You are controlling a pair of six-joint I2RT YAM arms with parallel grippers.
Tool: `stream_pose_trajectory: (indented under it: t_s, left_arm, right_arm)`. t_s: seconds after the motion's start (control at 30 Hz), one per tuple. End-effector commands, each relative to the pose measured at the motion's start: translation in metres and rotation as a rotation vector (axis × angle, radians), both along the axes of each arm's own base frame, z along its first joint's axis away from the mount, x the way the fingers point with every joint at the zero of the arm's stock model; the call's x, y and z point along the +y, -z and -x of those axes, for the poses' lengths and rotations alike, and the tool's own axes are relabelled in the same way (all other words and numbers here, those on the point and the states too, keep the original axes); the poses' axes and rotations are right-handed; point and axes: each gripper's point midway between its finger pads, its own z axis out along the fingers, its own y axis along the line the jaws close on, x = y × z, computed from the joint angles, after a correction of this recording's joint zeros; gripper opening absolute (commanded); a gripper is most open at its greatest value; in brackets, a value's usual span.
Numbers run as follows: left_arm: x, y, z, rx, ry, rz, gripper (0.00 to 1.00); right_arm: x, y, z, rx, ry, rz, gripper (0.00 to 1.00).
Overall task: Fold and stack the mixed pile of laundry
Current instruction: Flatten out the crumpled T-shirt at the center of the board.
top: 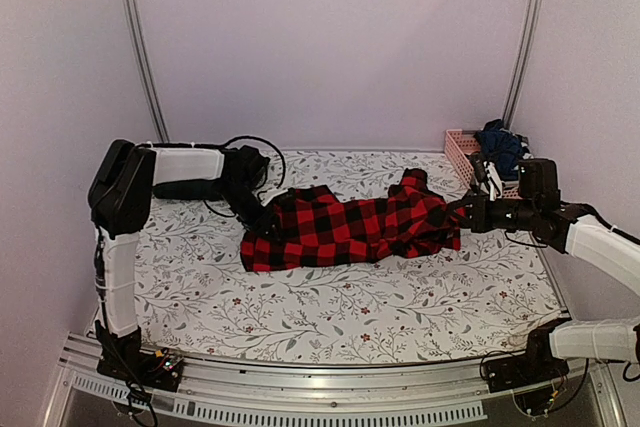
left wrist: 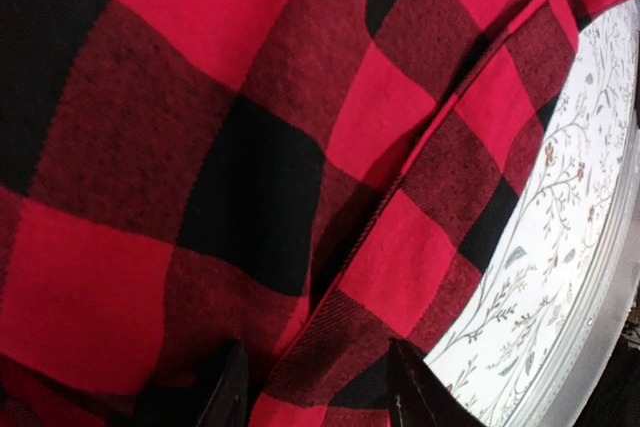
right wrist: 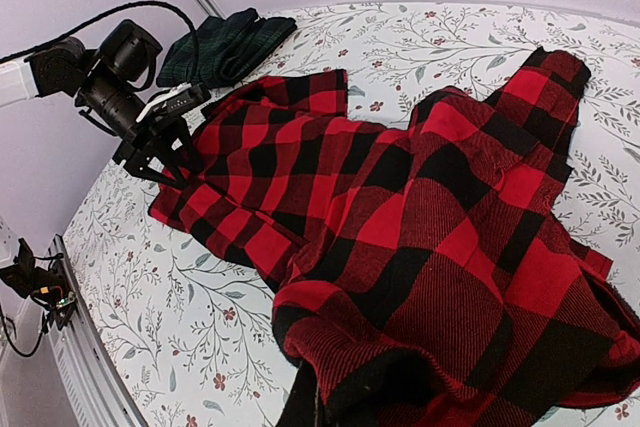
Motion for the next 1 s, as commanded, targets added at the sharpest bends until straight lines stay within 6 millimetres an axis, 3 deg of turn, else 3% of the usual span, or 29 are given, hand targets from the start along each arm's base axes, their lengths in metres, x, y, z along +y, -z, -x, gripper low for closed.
stream_pose_trajectory:
  t_s: [0.0,0.27,0.5,0.73,0.97]
  left_arm:
    - [0.001,-0.012,0.019,0.015,0.019,0.017,0.44]
    - [0.002,-0.017,0.034,0.022,0.024,0.013,0.35]
    - [0.019,-0.003,0.02,-0.002,-0.042,-0.073,0.54]
    - [0.022,-0.004,0.018,0.017,-0.059,-0.047,0.53]
    - [0.025,0.009,0.022,0.039,-0.065,-0.075,0.55]
  right_arm:
    - [-0.001,-0.006,-0.001,-0.025,0.001,-0.009,0.0]
    - [-0.001,-0.009,-0.001,-0.033,0.002,-0.011,0.0]
    - [0.0,-0.011,-0.001,-0.036,0.0,-0.015,0.0]
    - [-0.001,-0.011,-0.001,-0.037,0.002,-0.013,0.0]
    - [-0.001,-0.012,-0.001,-0.04,0.003,-0.011,0.0]
